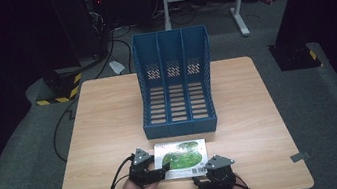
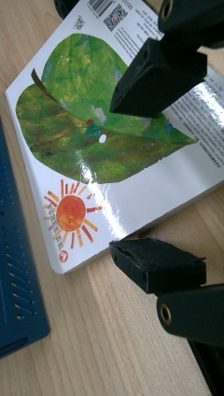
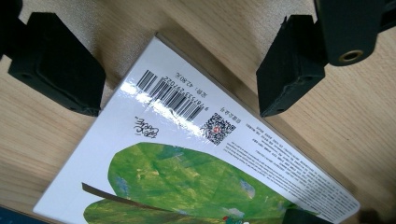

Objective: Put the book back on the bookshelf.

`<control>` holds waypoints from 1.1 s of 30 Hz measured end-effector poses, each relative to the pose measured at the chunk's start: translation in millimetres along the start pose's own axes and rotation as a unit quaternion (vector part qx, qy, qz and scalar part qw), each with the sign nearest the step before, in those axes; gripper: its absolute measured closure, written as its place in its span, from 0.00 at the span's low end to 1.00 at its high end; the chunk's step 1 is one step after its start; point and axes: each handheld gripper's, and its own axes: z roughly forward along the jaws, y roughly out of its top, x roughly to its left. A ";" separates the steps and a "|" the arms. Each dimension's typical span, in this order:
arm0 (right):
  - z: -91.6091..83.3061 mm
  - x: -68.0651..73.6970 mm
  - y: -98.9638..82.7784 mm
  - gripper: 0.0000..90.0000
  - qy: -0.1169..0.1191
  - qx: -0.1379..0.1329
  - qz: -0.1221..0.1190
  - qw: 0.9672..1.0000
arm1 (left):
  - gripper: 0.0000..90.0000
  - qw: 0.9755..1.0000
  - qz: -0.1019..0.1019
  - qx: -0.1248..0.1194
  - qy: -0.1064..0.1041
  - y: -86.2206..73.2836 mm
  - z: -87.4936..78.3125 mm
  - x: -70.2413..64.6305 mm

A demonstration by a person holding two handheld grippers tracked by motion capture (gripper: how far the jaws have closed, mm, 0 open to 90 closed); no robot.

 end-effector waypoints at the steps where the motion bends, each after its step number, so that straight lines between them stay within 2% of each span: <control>1: 0.0 0.7 0.0 0.17 -0.002 0.001 0.000 1.000 | 0.32 1.000 -0.003 -0.001 -0.002 -0.1 -0.4 -0.5; 7: 0.3 1.6 -0.1 0.17 -0.005 0.003 -0.003 1.000 | 0.35 1.000 -0.001 -0.008 -0.004 -0.5 -4.7 -1.0; 13: -0.8 -1.6 -0.2 0.17 0.004 0.002 0.001 1.000 | 0.36 1.000 -0.004 -0.022 -0.008 0.0 -9.1 -2.7; 18: -0.9 -1.7 -0.5 0.16 0.003 0.001 0.002 1.000 | 0.36 0.999 -0.013 -0.035 -0.015 0.0 -12.1 -4.3; 20: -0.7 -1.7 -0.5 0.15 0.003 0.002 0.003 1.000 | 0.36 0.999 -0.007 -0.043 -0.016 0.7 -15.0 -4.1; 26: -0.6 -2.1 -0.6 0.15 -0.001 0.002 0.009 1.000 | 0.38 0.997 -0.005 -0.072 -0.025 1.0 -22.4 -7.3; 33: -0.4 -2.5 -0.8 0.15 -0.004 -0.001 0.013 1.000 | 0.40 0.993 0.000 -0.108 -0.036 4.2 -32.7 -11.8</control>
